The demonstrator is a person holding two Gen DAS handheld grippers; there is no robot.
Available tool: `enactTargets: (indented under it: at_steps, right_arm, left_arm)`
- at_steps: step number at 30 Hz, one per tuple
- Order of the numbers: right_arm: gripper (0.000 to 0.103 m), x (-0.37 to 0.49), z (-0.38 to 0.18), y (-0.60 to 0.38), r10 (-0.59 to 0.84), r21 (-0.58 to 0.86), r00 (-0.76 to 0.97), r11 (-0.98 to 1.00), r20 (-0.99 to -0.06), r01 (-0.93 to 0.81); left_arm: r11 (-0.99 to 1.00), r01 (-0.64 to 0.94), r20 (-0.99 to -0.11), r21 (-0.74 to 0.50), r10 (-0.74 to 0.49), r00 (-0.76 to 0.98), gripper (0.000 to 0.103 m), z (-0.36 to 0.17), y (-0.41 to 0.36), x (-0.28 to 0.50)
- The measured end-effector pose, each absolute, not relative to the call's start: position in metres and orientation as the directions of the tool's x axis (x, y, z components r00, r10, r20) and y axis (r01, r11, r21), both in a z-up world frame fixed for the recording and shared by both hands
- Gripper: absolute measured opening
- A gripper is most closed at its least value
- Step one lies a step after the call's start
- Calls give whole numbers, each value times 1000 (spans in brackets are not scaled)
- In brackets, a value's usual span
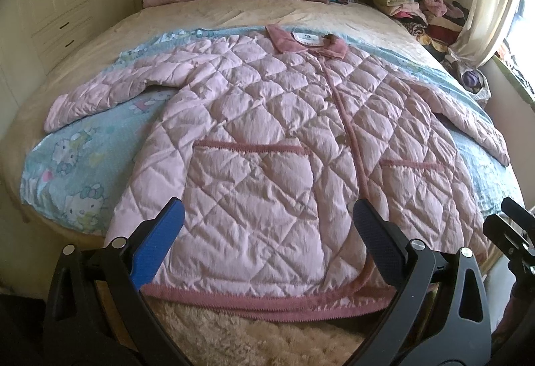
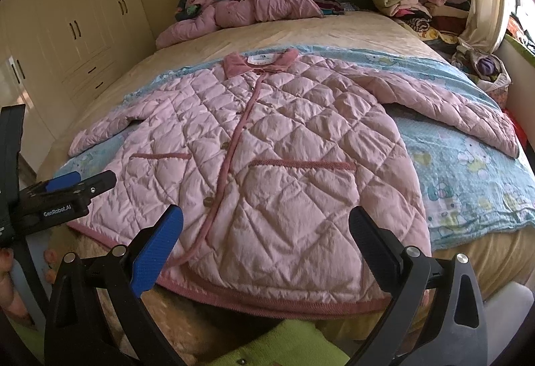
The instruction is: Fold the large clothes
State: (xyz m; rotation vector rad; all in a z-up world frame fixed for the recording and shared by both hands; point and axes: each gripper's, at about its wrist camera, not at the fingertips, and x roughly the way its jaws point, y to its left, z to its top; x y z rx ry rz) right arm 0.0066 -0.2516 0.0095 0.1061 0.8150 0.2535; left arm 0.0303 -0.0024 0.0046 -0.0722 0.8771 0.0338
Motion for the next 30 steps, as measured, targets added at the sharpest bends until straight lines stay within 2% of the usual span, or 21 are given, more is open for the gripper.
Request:
enactTargets:
  at_steps: [30]
  right_arm:
    - [99, 134, 42, -240, 313, 285, 673, 946, -670, -156]
  left_arm:
    - [995, -81, -764, -51, 14, 646, 95, 49, 5, 145]
